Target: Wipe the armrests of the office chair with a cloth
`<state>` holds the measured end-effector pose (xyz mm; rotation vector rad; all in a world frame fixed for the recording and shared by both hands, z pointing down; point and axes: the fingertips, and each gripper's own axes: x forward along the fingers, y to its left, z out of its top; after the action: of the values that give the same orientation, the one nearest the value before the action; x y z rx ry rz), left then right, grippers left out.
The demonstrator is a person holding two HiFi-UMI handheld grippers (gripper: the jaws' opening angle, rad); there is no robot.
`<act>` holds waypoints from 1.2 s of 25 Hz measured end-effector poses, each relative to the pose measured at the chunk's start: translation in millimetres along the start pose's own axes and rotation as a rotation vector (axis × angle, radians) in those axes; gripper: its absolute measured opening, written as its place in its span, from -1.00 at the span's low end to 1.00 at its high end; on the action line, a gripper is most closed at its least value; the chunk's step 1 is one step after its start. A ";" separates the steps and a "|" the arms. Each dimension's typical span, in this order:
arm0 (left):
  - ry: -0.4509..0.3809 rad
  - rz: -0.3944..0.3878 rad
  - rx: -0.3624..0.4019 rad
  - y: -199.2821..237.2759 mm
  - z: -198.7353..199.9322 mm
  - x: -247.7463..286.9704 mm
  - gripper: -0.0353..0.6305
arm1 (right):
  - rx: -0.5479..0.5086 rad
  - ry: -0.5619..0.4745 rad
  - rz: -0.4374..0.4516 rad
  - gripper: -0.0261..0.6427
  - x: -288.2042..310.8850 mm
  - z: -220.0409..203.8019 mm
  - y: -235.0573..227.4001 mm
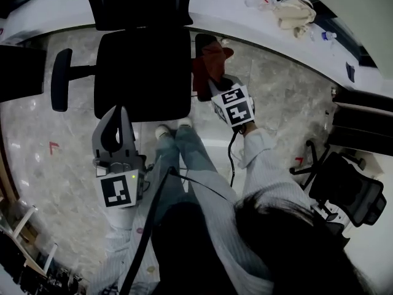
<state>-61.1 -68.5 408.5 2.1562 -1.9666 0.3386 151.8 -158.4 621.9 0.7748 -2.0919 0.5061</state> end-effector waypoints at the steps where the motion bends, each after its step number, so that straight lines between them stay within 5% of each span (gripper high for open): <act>1: -0.007 -0.011 0.003 -5.3 3.0 1.7 -0.88 | 0.003 -0.004 0.010 -0.81 -10.9 -10.0 10.6; 8: 0.007 -0.018 0.001 -21.3 0.7 -4.0 -0.88 | -0.053 -0.003 0.022 -0.81 -33.1 -35.9 27.5; 23: 0.054 0.176 -0.010 39.9 -14.5 -36.5 -0.88 | -0.049 0.081 -0.102 -0.80 98.7 96.7 -88.5; 30: 0.030 0.152 -0.011 33.8 -10.2 -37.6 -0.88 | -0.066 0.054 -0.049 -0.81 67.6 68.1 -53.0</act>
<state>-98.3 -32.9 406.6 1.9885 -2.1153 0.3799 117.8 -260.6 641.9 0.7645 -2.0247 0.4249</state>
